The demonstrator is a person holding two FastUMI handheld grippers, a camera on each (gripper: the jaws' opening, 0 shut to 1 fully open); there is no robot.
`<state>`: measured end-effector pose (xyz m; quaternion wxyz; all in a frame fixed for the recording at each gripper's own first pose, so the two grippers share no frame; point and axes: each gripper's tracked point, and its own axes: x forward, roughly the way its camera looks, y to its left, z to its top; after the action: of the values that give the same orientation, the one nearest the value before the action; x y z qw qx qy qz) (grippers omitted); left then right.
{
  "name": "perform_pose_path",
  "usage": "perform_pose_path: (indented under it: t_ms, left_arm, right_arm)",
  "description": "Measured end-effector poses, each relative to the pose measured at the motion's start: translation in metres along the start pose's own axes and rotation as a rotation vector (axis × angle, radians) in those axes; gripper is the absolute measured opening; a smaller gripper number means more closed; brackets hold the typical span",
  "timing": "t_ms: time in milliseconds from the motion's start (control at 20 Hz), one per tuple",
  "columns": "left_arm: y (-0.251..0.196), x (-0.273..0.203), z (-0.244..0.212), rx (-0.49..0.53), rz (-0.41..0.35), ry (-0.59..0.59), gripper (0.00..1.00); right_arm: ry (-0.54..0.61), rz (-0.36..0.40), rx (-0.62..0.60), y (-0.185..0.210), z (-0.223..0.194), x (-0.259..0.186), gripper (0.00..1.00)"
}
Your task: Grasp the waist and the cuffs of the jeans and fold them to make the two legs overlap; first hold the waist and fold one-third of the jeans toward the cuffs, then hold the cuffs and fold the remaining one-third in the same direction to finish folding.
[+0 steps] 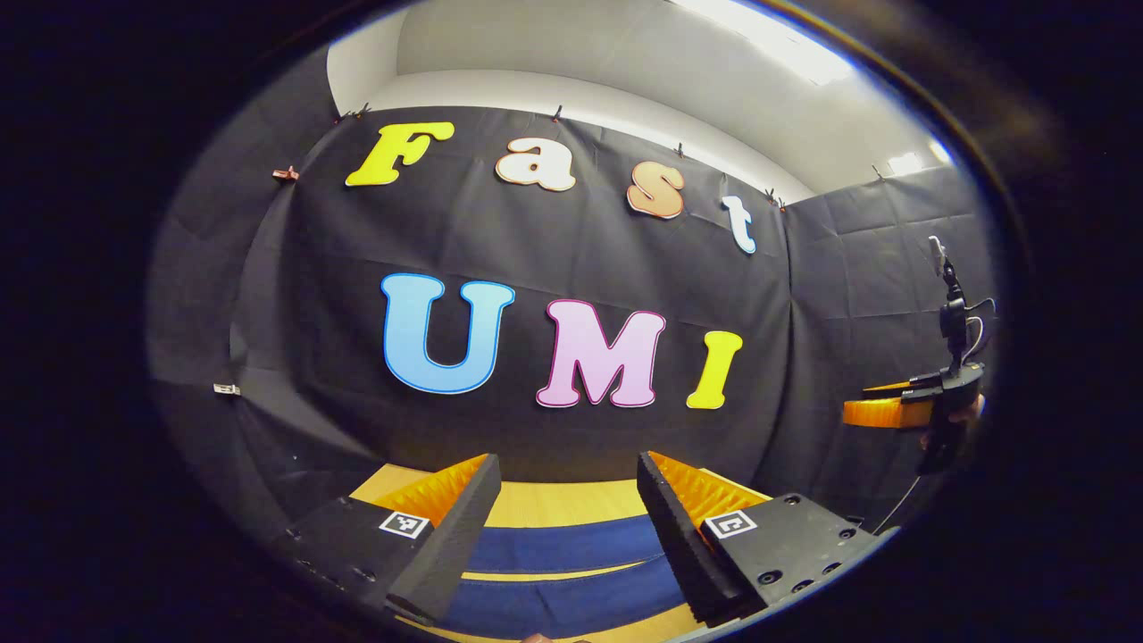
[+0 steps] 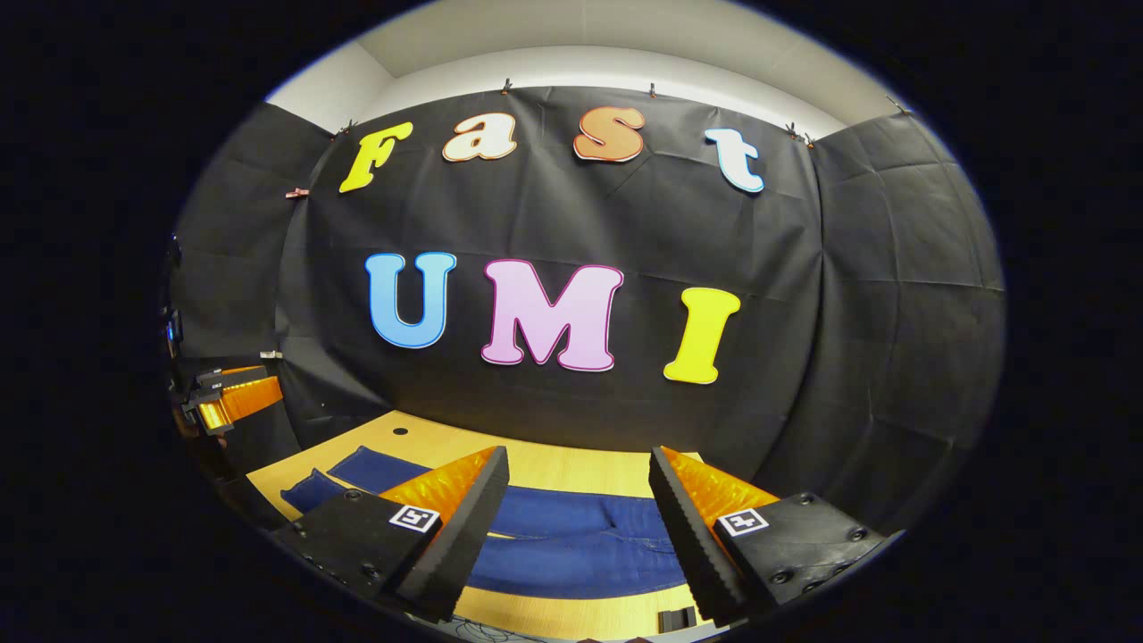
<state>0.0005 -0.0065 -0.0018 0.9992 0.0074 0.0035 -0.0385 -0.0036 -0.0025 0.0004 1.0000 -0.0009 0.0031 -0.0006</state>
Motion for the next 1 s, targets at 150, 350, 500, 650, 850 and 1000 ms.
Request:
perform_pose_path:
  t_ms: [150,350,500,650,850,1000]
  left_arm:
    - [0.006,0.001,-0.002,0.007,0.015,0.014,0.96]
    - [0.020,0.003,-0.015,-0.013,0.019,0.056,0.96]
    - [0.043,-0.001,-0.059,-0.013,-0.045,0.183,0.96]
    - [0.075,-0.012,-0.101,-0.046,-0.072,0.366,0.97]
    - [0.120,-0.019,-0.129,-0.028,-0.075,0.472,0.96]
    - [0.136,-0.024,-0.156,0.092,-0.149,0.578,0.96]
  right_arm:
    - [-0.010,0.005,-0.005,0.004,0.004,0.006,0.97]
    - [-0.008,0.033,-0.031,0.008,-0.002,0.018,0.97]
    - [0.089,0.044,-0.067,-0.006,-0.036,0.033,0.97]
    - [0.200,0.050,-0.103,-0.024,-0.065,0.037,0.97]
    - [0.304,0.109,-0.109,-0.041,-0.100,0.039,0.97]
    - [0.445,0.165,-0.221,-0.067,-0.144,0.046,0.98]
